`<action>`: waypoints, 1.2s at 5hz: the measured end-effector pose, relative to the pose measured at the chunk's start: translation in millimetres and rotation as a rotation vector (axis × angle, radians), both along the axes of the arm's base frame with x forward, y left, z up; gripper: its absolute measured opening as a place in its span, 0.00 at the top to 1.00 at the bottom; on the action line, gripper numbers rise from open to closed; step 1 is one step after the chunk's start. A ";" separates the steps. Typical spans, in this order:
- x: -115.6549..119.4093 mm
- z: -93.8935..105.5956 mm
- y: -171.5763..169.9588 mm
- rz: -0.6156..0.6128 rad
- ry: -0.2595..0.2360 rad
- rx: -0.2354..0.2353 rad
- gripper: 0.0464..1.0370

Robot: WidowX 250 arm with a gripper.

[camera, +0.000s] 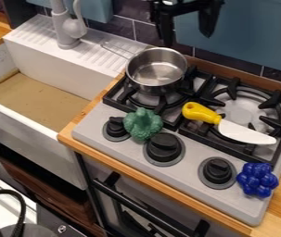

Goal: Put the yellow knife in the silver pot

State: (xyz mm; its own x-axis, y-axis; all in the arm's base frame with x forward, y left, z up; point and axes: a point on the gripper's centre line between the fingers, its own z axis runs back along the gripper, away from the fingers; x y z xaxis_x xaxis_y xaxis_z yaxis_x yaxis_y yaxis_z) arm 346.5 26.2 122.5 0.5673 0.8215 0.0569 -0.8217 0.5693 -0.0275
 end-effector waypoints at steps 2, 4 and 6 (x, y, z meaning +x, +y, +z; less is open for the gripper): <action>-17.5 -32.5 -12.9 0.129 0.005 0.015 0.04; -32.8 -60.8 -36.5 0.360 -0.136 0.016 0.04; -28.8 -70.9 -42.6 0.501 -0.190 -0.005 0.04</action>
